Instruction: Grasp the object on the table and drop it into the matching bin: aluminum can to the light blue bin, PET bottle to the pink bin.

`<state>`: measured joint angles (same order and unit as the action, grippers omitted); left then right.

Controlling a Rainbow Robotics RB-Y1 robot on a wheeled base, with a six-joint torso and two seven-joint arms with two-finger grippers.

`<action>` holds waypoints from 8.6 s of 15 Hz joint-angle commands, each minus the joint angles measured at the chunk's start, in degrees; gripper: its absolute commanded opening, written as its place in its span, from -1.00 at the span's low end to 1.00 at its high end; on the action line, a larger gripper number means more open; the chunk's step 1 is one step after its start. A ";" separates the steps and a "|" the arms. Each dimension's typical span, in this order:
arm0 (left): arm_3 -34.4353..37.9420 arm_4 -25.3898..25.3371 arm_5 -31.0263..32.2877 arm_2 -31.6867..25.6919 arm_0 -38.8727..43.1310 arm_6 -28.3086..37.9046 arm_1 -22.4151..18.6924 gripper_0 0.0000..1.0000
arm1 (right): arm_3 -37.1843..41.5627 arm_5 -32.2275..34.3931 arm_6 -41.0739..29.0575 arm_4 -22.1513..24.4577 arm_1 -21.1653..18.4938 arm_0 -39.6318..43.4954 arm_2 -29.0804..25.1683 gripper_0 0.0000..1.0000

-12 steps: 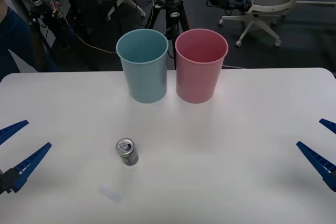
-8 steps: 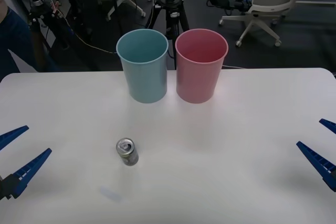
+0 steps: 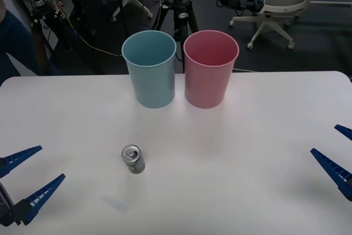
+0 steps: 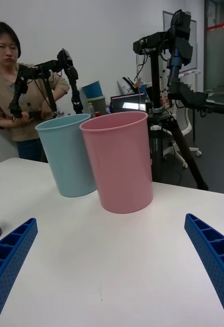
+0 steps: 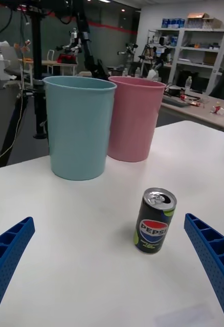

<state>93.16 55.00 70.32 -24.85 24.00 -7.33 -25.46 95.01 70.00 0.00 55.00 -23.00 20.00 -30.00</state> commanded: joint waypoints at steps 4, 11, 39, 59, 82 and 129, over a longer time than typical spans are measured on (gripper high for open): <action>-14.33 -2.53 5.17 7.09 -7.12 -13.85 -5.30 1.00 | -0.01 0.00 0.00 0.00 0.00 0.00 0.00 1.00; -24.17 -1.65 4.12 17.55 -15.29 -19.47 -5.74 1.00 | -0.01 0.00 0.00 0.00 0.00 0.00 0.00 1.00; -24.17 8.72 -12.58 25.11 -23.64 -17.63 8.67 -0.78 | -0.01 0.00 0.00 0.00 0.00 0.00 0.00 1.00; -14.59 4.85 -11.96 18.61 -19.69 -11.12 2.52 -1.00 | -0.01 0.00 0.00 0.00 0.00 0.00 0.00 1.00; 13.01 -15.72 -41.06 30.82 -31.11 13.75 -35.10 -1.00 | -0.01 0.00 0.00 0.00 0.00 0.00 0.00 1.00; -24.70 -11.85 -33.67 48.67 -67.41 13.14 -18.40 1.00 | -0.01 0.00 0.00 0.00 0.00 0.00 0.00 1.00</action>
<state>66.74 43.95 36.64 23.94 -44.57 5.62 -42.48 95.00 70.00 0.00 55.00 -23.00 20.00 -30.00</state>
